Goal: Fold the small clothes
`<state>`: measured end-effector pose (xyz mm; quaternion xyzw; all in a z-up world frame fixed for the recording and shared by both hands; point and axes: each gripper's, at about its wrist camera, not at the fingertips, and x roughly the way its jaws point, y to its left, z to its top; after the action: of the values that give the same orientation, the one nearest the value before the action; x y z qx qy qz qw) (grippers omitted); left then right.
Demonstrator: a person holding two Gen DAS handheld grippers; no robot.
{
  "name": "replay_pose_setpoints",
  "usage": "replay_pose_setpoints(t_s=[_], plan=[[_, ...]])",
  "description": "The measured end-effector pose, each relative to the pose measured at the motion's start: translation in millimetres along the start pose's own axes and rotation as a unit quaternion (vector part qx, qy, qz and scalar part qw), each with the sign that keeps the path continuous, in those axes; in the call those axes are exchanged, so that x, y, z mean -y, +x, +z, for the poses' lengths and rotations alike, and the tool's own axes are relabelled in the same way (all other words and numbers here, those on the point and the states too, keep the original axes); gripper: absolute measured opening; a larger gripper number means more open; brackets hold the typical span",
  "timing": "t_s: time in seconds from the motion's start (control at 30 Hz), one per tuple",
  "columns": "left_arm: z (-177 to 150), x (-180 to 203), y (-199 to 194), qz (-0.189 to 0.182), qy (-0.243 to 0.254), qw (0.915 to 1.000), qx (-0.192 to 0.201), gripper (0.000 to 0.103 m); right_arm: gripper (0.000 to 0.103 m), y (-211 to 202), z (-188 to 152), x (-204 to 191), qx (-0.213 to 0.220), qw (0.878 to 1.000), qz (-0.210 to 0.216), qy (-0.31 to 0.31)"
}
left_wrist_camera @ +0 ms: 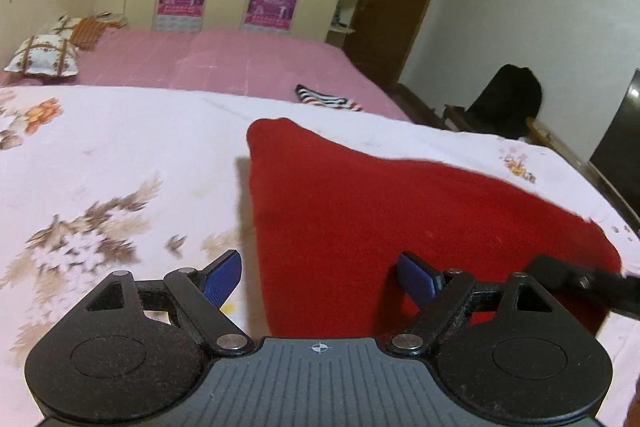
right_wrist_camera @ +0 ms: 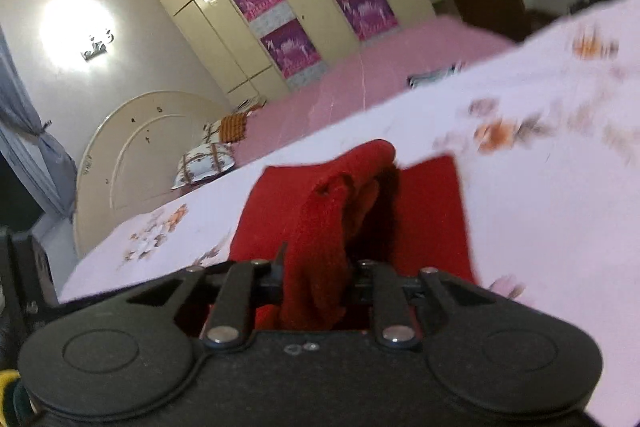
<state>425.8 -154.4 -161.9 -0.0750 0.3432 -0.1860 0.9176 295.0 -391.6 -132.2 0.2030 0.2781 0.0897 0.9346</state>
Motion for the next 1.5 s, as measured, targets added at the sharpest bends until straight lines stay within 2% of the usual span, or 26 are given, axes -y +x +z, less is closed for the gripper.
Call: replay_pose_setpoints(t_s=[0.07,0.13,0.2,0.23,0.3,0.37,0.47,0.53,0.63,0.77,0.9,0.97,1.03,1.13,1.2,1.33,1.4,1.5], plan=[[-4,8,10,-0.004,0.008,0.9999,-0.011,0.085,0.019,-9,-8,9,-0.003,1.0,-0.02,0.001],[-13,14,25,0.007,0.019,0.999,-0.039,0.085,0.021,0,-26,28,-0.049,0.998,-0.04,0.031],[-22,13,33,0.01,0.018,0.9989,-0.042,0.087,0.028,12,-42,40,-0.082,0.994,-0.061,0.045],[-22,12,33,0.014,0.016,0.9989,-0.041,0.091,0.028,10,-45,43,-0.08,0.994,-0.059,0.053],[-19,10,30,0.015,0.014,0.9988,-0.045,0.091,0.031,-1,-38,44,-0.056,0.995,-0.056,0.068],[-13,8,22,0.011,0.007,0.9991,-0.041,0.091,0.036,-12,-27,38,-0.031,0.996,-0.07,0.05],[-1,8,8,0.004,0.006,0.9999,-0.012,0.091,0.034,-20,-7,30,0.004,0.996,-0.09,0.017],[10,9,9,0.002,0.007,1.0,-0.005,0.091,0.033,-15,5,23,0.013,0.996,-0.089,-0.009],[26,14,23,0.003,0.012,0.9999,-0.004,0.091,0.031,13,23,16,0.002,0.997,-0.078,-0.025],[44,14,52,0.011,0.007,0.9998,-0.013,0.091,0.03,69,40,17,-0.025,0.996,-0.088,-0.023],[51,0,93,0.04,-0.023,0.9977,-0.049,0.091,0.029,111,46,15,-0.041,0.99,-0.124,-0.047],[47,-9,110,0.041,-0.044,0.996,-0.065,0.091,0.028,127,41,19,-0.053,0.985,-0.147,-0.068],[44,-14,118,0.042,-0.065,0.995,-0.065,0.095,0.032,138,35,28,-0.046,0.984,-0.152,-0.081],[41,-12,126,0.053,-0.059,0.9953,-0.055,0.097,0.034,142,30,32,-0.028,0.985,-0.15,-0.085],[40,-9,126,0.057,-0.057,0.9953,-0.055,0.097,0.034,143,26,33,-0.02,0.984,-0.149,-0.092],[39,-6,106,0.054,-0.061,0.9957,-0.044,0.097,0.035,138,36,32,-0.036,0.986,-0.139,-0.083],[34,-3,85,0.044,-0.047,0.9975,-0.031,0.097,0.034,118,42,26,-0.027,0.99,-0.121,-0.064],[21,-3,56,0.029,-0.028,0.999,-0.021,0.097,0.034,85,37,9,-0.009,0.991,-0.103,-0.087]])
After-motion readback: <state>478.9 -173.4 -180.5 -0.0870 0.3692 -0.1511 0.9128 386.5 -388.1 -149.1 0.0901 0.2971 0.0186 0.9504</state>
